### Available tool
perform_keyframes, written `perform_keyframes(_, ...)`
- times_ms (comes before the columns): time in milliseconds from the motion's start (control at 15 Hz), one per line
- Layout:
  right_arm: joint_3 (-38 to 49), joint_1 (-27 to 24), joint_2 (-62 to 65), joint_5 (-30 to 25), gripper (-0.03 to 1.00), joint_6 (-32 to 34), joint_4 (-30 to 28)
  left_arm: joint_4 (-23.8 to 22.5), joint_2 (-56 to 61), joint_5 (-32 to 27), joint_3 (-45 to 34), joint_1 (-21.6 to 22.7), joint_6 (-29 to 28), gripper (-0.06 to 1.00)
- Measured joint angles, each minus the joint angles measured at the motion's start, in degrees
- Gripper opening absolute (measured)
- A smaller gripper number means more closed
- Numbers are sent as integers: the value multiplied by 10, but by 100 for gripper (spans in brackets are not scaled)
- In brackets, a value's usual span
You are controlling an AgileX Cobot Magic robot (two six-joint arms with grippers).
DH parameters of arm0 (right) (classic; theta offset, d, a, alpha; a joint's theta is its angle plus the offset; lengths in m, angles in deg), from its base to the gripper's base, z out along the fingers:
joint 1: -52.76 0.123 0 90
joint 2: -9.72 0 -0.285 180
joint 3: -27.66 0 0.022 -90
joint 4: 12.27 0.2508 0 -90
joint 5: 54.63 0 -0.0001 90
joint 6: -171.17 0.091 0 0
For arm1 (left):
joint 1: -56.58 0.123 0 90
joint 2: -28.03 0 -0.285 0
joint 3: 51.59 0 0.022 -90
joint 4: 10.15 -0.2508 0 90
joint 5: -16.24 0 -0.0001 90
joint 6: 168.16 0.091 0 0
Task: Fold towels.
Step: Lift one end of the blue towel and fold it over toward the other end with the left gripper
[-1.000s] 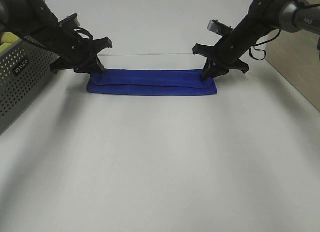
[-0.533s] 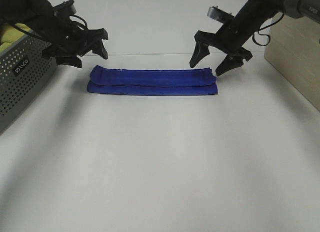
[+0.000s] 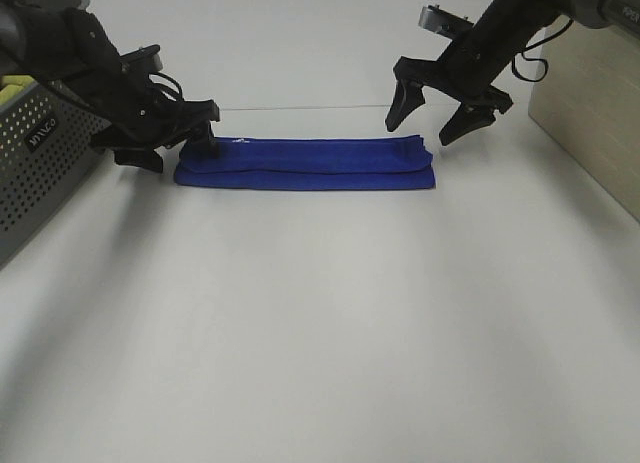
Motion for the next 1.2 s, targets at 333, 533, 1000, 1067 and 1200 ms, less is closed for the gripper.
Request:
perform_keyframes(333, 0, 0, 0, 0, 82, 0, -5, 18, -14, 41, 1, -19, 23, 56)
perform_keyframes(533, 0, 0, 0, 0, 82, 0, -5, 24, -17, 40, 1, -19, 23, 11)
perform_keyframes(1000, 0, 0, 0, 0, 82, 13, -5, -28, 74, -26, 3, 5, 5, 8)
perform_keyframes(1067, 0, 0, 0, 0, 82, 15, -5, -28, 90, -38, 6, 2, 0, 8)
perform_keyframes(1200, 0, 0, 0, 0, 82, 15, -5, -13, 100, -53, 27, -14, -9, 8)
